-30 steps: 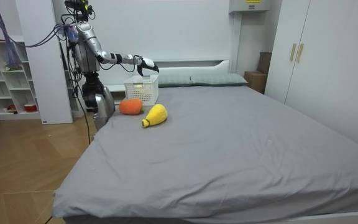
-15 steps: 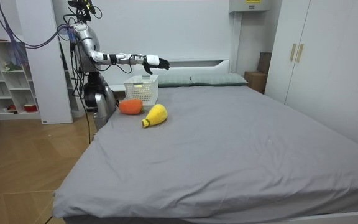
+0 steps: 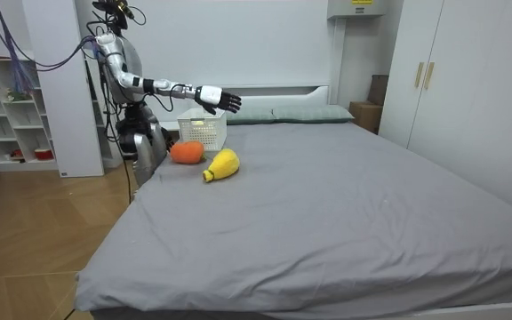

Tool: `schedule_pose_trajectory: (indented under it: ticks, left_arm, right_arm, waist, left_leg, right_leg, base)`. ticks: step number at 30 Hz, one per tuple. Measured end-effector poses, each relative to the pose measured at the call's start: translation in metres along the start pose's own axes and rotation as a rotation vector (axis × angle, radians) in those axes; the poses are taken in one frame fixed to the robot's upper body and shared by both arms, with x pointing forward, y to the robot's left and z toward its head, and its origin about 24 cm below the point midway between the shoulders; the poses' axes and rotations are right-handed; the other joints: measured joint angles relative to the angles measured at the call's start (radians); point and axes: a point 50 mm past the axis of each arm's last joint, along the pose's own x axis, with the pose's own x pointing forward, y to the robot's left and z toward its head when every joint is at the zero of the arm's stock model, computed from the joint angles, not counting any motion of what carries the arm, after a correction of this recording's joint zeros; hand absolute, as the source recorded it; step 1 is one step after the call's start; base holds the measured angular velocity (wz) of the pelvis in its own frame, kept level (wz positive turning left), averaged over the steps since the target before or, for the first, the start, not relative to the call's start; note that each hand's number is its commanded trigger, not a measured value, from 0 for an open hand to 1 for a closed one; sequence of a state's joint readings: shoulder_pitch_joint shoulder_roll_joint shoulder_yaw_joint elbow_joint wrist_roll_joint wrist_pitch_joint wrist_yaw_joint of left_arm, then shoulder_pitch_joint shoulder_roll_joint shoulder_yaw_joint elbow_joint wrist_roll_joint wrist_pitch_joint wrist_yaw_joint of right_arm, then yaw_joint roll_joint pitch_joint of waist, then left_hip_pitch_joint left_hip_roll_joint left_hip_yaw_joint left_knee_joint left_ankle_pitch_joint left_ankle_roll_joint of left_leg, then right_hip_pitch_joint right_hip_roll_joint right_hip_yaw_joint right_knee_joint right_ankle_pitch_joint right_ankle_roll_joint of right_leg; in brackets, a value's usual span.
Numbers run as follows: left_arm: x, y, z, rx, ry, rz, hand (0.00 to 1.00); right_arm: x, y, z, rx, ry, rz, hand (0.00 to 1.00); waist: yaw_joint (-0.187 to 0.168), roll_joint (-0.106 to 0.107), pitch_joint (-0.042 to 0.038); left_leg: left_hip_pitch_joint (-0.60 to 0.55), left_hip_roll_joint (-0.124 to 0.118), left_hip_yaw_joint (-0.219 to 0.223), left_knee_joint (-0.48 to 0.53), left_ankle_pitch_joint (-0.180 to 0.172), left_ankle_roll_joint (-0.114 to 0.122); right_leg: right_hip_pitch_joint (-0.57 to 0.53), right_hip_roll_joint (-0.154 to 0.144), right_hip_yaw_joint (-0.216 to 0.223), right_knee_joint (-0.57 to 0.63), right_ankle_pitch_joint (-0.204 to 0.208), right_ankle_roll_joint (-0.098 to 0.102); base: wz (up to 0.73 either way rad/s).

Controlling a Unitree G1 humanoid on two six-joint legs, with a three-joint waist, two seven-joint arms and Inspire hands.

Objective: Collect toys from the bed

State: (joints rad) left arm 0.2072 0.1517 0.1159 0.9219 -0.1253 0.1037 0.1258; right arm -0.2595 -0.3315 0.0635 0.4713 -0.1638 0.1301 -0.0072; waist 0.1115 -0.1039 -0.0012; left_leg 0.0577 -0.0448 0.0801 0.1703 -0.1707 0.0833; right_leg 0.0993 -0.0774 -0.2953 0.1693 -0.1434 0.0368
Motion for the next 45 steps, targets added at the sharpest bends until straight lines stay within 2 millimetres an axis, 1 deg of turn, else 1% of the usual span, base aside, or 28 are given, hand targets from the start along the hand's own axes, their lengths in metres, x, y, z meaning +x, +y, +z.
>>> schedule_pose_trajectory:
  ticks: [3,5,6,8,12,14,16,18,19,20,24,26,27,28,30,31,32,33,34,35,37,39,42,45]
  left_arm:
    - [0.000,0.001,0.000,0.000,-0.002,0.002,0.00]
    - [0.000,0.005,-0.002,0.003,0.004,0.011,0.00]
    - [0.000,0.006,-0.003,0.005,0.007,0.013,0.00]
    - [0.000,0.010,-0.004,0.012,0.012,0.023,0.00]
    - [0.000,0.011,-0.008,0.011,0.025,0.026,0.00]
    - [0.000,0.012,-0.008,0.005,0.026,0.027,0.00]
    - [0.000,0.011,-0.007,0.005,0.022,0.025,0.00]
    - [0.000,0.010,-0.004,-0.009,0.014,0.021,0.00]
    - [0.000,0.010,-0.004,-0.010,0.014,0.021,0.00]
    - [0.001,0.010,-0.003,-0.022,0.007,0.021,0.00]
    - [0.002,0.006,0.000,-0.018,-0.006,0.009,0.00]
    - [0.003,0.005,0.000,-0.027,-0.002,0.008,0.00]
    - [0.003,0.004,0.000,-0.017,-0.001,0.005,0.00]
    - [0.003,0.004,0.000,-0.009,0.000,0.003,0.00]
    - [0.004,0.001,0.002,0.005,0.000,-0.003,0.00]
    - [0.004,0.001,0.003,0.010,-0.003,-0.004,0.00]
    - [0.004,0.000,0.005,0.009,-0.009,-0.002,0.00]
    - [0.004,0.001,0.006,0.007,-0.014,0.006,0.00]
    - [0.004,0.001,0.006,0.006,-0.018,0.009,0.00]
    - [0.004,0.001,0.007,0.000,-0.022,0.010,0.00]
    - [0.005,0.002,0.009,-0.006,-0.025,0.011,0.00]
    - [0.005,0.000,0.012,-0.017,-0.033,0.005,0.00]
    - [0.005,-0.002,0.013,-0.046,-0.038,-0.003,0.00]
    - [0.005,-0.004,0.014,-0.040,-0.040,-0.012,0.00]
  right_arm:
    - [-0.001,0.003,-0.017,0.007,0.069,0.021,0.00]
    - [-0.002,0.006,-0.033,0.007,0.139,0.037,0.00]
    - [-0.002,0.007,-0.037,0.006,0.155,0.041,0.00]
    - [-0.004,0.010,-0.051,-0.001,0.217,0.062,0.00]
    - [-0.010,0.014,-0.073,0.014,0.313,0.083,0.00]
    - [-0.014,0.016,-0.084,0.014,0.365,0.088,0.00]
    - [-0.013,0.015,-0.085,0.010,0.373,0.075,0.00]
    - [-0.006,0.011,-0.080,-0.001,0.372,0.047,0.00]
    - [-0.004,0.009,-0.079,-0.001,0.373,0.036,0.00]
    - [-0.001,0.006,-0.078,-0.006,0.375,0.008,0.00]
    - [0.005,-0.007,-0.074,-0.027,0.375,-0.070,0.00]
    - [0.008,-0.011,-0.071,-0.039,0.365,-0.101,0.00]
    - [0.009,-0.013,-0.071,-0.052,0.372,-0.121,0.00]
    - [0.009,-0.014,-0.072,-0.055,0.380,-0.129,0.00]
    - [0.008,-0.015,-0.074,-0.068,0.395,-0.156,0.00]
    - [0.008,-0.015,-0.074,-0.080,0.394,-0.164,0.00]
    - [0.008,-0.017,-0.073,-0.089,0.383,-0.178,0.02]
    - [0.008,-0.017,-0.074,-0.099,0.383,-0.187,0.41]
    - [0.008,-0.017,-0.075,-0.107,0.385,-0.190,0.87]
    - [0.007,-0.018,-0.077,-0.120,0.391,-0.197,1.00]
    - [0.007,-0.020,-0.077,-0.133,0.391,-0.220,1.00]
    - [0.006,-0.028,-0.077,-0.157,0.392,-0.259,1.00]
    - [0.006,-0.042,-0.076,-0.198,0.392,-0.321,1.00]
    - [0.005,-0.044,-0.077,-0.222,0.391,-0.334,1.00]
  waist:
    - [0.001,-0.002,0.0005]
    - [0.001,-0.003,0.0008]
    - [0.004,-0.003,0.0011]
    - [0.007,-0.004,0.0017]
    - [0.016,-0.002,0.0021]
    - [0.032,-0.001,0.0021]
    - [0.034,0.000,0.0024]
    - [0.037,0.008,0.0079]
    - [0.038,0.010,0.0087]
    - [0.053,0.011,0.0097]
    - [0.079,0.015,0.0155]
    - [0.081,0.013,0.0173]
    - [0.084,0.012,0.0205]
    - [0.086,0.012,0.0206]
    - [0.090,0.012,0.0254]
    - [0.093,0.011,0.0259]
    - [0.093,0.011,0.0282]
    - [0.096,0.011,0.0299]
    - [0.097,0.010,0.0304]
    - [0.099,0.011,0.0331]
    - [0.104,0.011,0.0334]
    - [0.115,0.014,0.0357]
    - [0.117,0.021,0.0399]
    - [0.117,0.022,0.0415]
  left_leg:
    - [0.002,0.000,-0.002,-0.005,-0.001,0.001]
    - [0.000,0.000,-0.003,-0.004,-0.001,0.001]
    - [-0.001,-0.001,-0.004,-0.004,-0.001,0.001]
    - [-0.013,-0.001,-0.009,-0.001,-0.001,0.001]
    - [-0.030,-0.003,-0.018,0.002,-0.001,0.001]
    - [-0.050,-0.004,-0.030,0.006,-0.001,0.001]
    - [-0.083,-0.005,-0.042,0.026,0.000,0.001]
    - [-0.129,-0.007,-0.056,0.043,0.002,0.001]
    - [-0.139,-0.008,-0.060,0.046,0.002,0.001]
    - [-0.155,-0.007,-0.066,0.050,0.003,0.000]
    - [-0.207,-0.008,-0.090,0.055,0.008,-0.005]
    - [-0.233,-0.009,-0.098,0.058,0.012,-0.007]
    - [-0.246,-0.009,-0.102,0.063,0.012,-0.007]
    - [-0.253,-0.009,-0.105,0.064,0.013,-0.008]
    - [-0.264,-0.010,-0.114,0.066,0.013,-0.008]
    - [-0.272,-0.011,-0.114,0.067,0.013,-0.008]
    - [-0.282,-0.011,-0.114,0.068,0.013,-0.008]
    - [-0.290,-0.012,-0.112,0.069,0.013,-0.007]
    - [-0.293,-0.012,-0.111,0.069,0.013,-0.007]
    - [-0.297,-0.012,-0.110,0.069,0.013,-0.007]
    - [-0.308,-0.012,-0.109,0.069,0.013,-0.007]
    - [-0.316,-0.013,-0.110,0.070,0.014,-0.006]
    - [-0.320,-0.013,-0.116,0.070,0.014,-0.006]
    - [-0.320,-0.014,-0.119,0.070,0.014,-0.006]
  right_leg:
    - [0.004,-0.001,-0.006,-0.001,0.000,0.000]
    - [0.005,-0.002,-0.013,0.000,0.000,0.000]
    - [0.004,-0.002,-0.015,0.000,0.000,0.000]
    - [-0.005,-0.002,-0.018,-0.001,0.000,0.000]
    - [-0.017,-0.004,-0.030,0.000,0.000,0.000]
    - [-0.032,-0.005,-0.041,0.000,0.000,0.000]
    - [-0.053,-0.007,-0.059,0.002,0.000,0.000]
    - [-0.085,-0.008,-0.072,0.003,0.000,0.000]
    - [-0.091,-0.008,-0.078,0.003,0.000,0.000]
    - [-0.107,-0.009,-0.087,0.003,0.001,-0.002]
    - [-0.144,-0.008,-0.121,0.003,0.002,-0.003]
    - [-0.169,-0.008,-0.128,0.003,0.003,-0.004]
    - [-0.179,-0.007,-0.129,0.003,0.003,-0.005]
    - [-0.183,-0.007,-0.129,0.003,0.003,-0.004]
    - [-0.190,-0.007,-0.129,0.001,0.003,-0.005]
    - [-0.198,-0.007,-0.129,0.001,0.003,-0.005]
    - [-0.208,-0.007,-0.129,0.001,0.003,-0.005]
    - [-0.217,-0.007,-0.124,0.001,0.002,-0.005]
    - [-0.221,-0.008,-0.122,0.002,0.002,-0.005]
    - [-0.225,-0.008,-0.122,0.002,0.002,-0.005]
    - [-0.237,-0.008,-0.120,0.002,0.003,-0.005]
    - [-0.244,-0.008,-0.120,0.002,0.003,-0.006]
    - [-0.245,-0.008,-0.126,0.001,0.003,-0.006]
    - [-0.244,-0.008,-0.130,0.001,0.003,-0.005]
  base:
    - [0.03]
    - [0.00]
    - [0.04]
    - [0.04]
    - [0.05]
    - [0.13]
    - [0.22]
    - [0.23]
    - [0.19]
    - [0.19]
    - [0.18]
    - [0.12]
    - [0.13]
    - [0.13]
    - [0.10]
    - [0.00]
    - [0.00]
    - [-0.04]
    - [-0.05]
    - [-0.05]
    - [-0.02]
    - [0.00]
    - [0.06]
    - [0.03]
